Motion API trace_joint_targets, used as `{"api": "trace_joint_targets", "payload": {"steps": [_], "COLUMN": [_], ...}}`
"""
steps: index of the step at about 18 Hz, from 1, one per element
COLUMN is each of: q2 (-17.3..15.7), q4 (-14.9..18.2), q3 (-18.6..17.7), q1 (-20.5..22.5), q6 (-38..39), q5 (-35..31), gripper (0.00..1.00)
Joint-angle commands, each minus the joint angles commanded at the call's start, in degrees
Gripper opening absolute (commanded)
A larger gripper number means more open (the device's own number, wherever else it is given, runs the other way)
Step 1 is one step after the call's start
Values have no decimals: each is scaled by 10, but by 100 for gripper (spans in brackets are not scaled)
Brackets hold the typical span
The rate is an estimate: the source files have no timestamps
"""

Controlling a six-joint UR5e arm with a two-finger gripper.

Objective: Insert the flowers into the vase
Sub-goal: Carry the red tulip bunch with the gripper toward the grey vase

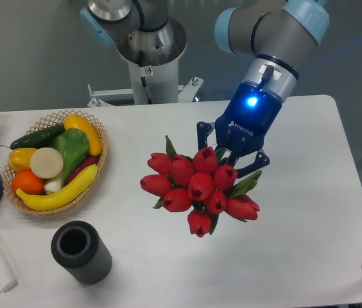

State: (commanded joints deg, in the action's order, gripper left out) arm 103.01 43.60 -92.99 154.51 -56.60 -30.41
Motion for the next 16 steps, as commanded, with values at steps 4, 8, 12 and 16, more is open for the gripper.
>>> {"api": "trace_joint_targets", "payload": {"steps": [4,8,12,16], "q2": [0,1,5,29], "q4": [-18,-18,-19,-25], "q3": [-10,-8,-4,10], "q1": [-2,-5,-18,-31], "q6": [-4,-4,-4,-4], "q5": [0,1,4,44], "gripper": [18,18,18,18]}}
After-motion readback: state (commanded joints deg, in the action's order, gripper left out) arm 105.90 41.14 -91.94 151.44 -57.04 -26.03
